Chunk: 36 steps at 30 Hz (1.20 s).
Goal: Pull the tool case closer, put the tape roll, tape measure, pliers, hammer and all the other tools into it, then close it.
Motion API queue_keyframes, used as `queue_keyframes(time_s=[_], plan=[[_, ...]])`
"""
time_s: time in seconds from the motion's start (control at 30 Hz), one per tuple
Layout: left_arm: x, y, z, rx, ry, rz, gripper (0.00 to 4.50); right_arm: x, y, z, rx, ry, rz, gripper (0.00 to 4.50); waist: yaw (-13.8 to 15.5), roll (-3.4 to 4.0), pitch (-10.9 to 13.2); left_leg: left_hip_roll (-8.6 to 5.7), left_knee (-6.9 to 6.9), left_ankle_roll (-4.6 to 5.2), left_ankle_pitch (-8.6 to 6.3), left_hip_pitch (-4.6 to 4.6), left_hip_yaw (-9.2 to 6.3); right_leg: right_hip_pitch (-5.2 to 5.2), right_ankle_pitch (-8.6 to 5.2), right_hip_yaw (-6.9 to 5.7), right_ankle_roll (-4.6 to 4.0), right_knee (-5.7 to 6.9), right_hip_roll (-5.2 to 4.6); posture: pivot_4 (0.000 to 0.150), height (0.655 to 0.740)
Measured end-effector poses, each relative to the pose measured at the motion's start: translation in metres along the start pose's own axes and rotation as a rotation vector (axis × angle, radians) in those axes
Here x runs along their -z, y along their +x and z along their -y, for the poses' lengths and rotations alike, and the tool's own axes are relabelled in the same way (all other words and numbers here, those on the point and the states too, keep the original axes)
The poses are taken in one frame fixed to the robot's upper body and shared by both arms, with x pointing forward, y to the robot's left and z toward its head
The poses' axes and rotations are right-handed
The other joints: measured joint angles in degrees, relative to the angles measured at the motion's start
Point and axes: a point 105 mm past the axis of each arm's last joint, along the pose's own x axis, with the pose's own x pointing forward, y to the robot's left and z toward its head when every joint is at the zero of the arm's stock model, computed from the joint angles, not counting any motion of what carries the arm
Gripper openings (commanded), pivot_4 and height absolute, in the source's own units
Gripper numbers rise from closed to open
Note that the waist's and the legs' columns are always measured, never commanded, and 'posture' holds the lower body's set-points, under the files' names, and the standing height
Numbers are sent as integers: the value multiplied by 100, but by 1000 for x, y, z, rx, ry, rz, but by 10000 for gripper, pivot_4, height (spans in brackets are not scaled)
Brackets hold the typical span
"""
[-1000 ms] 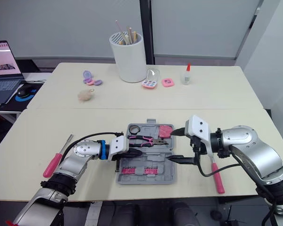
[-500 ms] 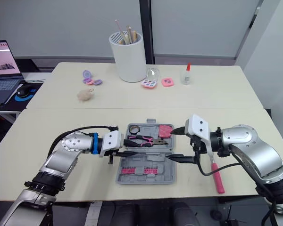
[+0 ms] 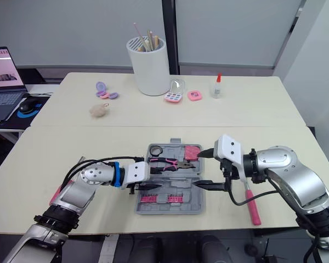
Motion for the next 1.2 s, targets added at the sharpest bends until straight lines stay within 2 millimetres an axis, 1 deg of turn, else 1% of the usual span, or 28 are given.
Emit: queue_keyframes(time_s=[0.07, 0.13, 0.2, 0.8, 0.9, 1.2], plan=[[0, 1, 0, 1, -1, 3, 6402, 1, 0, -1, -1, 2, -1, 45000, 1, 0, 0, 1, 0, 0, 0, 0, 1, 0, 0, 1, 0, 0, -1, 1500, 7400], [-2, 1, -2, -2, 11, 11, 6402, 0, 0, -2, -1, 0, -2, 45000, 2, 0, 0, 0, 0, 0, 0, 0, 1, 0, 0, 0, 0, 0, -1, 1500, 7400], [1, 1, -3, -3, 6, 5, 6402, 0, 0, -2, -1, -1, -2, 45000, -4, 0, 0, -1, 0, 0, 0, 1, 2, 0, 0, 1, 0, 0, 0, 1500, 7400], [1, 7, -3, 2, 32, 8, 6402, 1, 0, -1, 14, 5, -7, 45000, 3, 0, 0, -1, 0, 0, 0, 0, 1, 0, 0, 0, 0, 0, -1, 1500, 7400], [0, 9, -2, 5, 35, 12, 1590, 1, 0, -1, 13, 5, -7, 45000, 3, 0, 0, -1, 0, 0, 0, 1, 2, 1, 0, 1, 0, 1, -1, 1500, 7400], [-1, 10, -1, 13, 30, 11, 1364, 0, 0, -1, 14, 4, -7, 45000, -3, 0, 0, -2, 0, 0, 0, 0, 2, 0, 0, 0, 0, 0, 1, 1500, 7400]])
